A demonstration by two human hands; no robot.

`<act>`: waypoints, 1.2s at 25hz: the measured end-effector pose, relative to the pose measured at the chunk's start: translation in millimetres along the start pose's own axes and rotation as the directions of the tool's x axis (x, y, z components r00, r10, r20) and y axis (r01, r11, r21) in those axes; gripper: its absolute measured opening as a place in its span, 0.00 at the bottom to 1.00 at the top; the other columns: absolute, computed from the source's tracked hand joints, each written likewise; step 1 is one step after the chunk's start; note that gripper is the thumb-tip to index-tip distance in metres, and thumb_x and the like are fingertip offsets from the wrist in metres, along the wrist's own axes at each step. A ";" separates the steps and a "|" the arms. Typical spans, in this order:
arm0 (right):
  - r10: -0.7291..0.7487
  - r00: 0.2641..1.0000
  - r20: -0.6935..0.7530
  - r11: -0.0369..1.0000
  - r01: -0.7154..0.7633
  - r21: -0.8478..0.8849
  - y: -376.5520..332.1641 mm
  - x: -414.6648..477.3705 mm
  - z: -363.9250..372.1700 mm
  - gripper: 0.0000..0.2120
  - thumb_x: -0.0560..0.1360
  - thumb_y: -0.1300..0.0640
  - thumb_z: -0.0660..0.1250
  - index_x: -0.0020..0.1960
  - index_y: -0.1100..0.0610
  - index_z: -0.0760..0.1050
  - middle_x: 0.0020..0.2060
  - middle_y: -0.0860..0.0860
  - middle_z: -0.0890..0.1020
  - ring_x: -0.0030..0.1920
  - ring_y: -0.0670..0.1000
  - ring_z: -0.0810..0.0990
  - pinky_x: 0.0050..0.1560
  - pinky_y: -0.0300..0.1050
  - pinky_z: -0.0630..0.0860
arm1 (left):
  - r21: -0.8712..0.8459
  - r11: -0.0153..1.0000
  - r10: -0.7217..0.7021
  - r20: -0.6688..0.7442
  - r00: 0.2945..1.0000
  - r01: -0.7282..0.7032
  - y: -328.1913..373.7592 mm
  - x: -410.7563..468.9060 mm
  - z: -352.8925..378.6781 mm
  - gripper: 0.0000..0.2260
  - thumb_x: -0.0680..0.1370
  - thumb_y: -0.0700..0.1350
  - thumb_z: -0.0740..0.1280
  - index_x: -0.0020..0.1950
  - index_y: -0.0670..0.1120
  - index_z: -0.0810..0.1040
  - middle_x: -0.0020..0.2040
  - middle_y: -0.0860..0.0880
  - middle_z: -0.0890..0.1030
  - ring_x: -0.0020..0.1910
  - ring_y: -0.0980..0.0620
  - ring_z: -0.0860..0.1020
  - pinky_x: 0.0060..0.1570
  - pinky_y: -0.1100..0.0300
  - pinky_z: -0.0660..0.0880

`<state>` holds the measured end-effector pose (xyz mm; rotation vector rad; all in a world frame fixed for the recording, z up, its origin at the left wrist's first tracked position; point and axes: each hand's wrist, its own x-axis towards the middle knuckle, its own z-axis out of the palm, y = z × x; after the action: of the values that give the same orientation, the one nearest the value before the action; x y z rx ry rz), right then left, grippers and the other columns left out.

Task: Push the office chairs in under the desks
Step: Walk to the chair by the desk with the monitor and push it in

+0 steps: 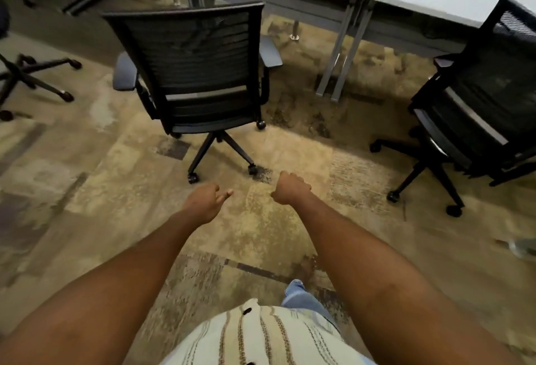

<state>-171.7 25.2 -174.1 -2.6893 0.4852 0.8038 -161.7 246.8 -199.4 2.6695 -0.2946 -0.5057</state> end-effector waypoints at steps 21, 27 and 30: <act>-0.366 0.752 -0.548 0.922 0.375 -0.102 -287.5 84.1 -163.9 0.31 0.74 0.46 0.71 0.70 0.58 0.64 0.66 0.59 0.70 0.66 0.61 0.70 0.62 0.57 0.70 | 0.040 0.994 -0.059 -0.587 0.808 0.102 -70.6 145.0 -258.0 0.18 0.74 0.55 0.69 0.54 0.42 0.74 0.53 0.42 0.76 0.54 0.42 0.76 0.52 0.48 0.76; -0.343 0.727 -0.596 0.936 0.321 -0.146 -283.0 144.5 -228.6 0.41 0.76 0.48 0.70 0.78 0.59 0.51 0.77 0.60 0.56 0.76 0.61 0.55 0.75 0.58 0.56 | 0.153 0.983 0.026 -0.653 0.757 0.098 -68.9 230.2 -303.8 0.29 0.72 0.59 0.71 0.63 0.42 0.71 0.60 0.41 0.73 0.61 0.41 0.71 0.62 0.48 0.70; -0.350 0.756 -0.553 0.936 0.301 -0.181 -279.2 171.9 -246.0 0.43 0.75 0.49 0.71 0.79 0.59 0.49 0.78 0.59 0.53 0.78 0.60 0.50 0.77 0.58 0.50 | 0.233 0.970 0.087 -0.614 0.784 0.075 -75.1 262.3 -320.5 0.34 0.68 0.64 0.72 0.63 0.43 0.71 0.60 0.42 0.74 0.62 0.42 0.71 0.63 0.48 0.68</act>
<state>190.4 146.3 -25.1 -2.9450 0.0843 -0.1181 212.0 354.0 -38.1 2.8838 -0.1698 0.4657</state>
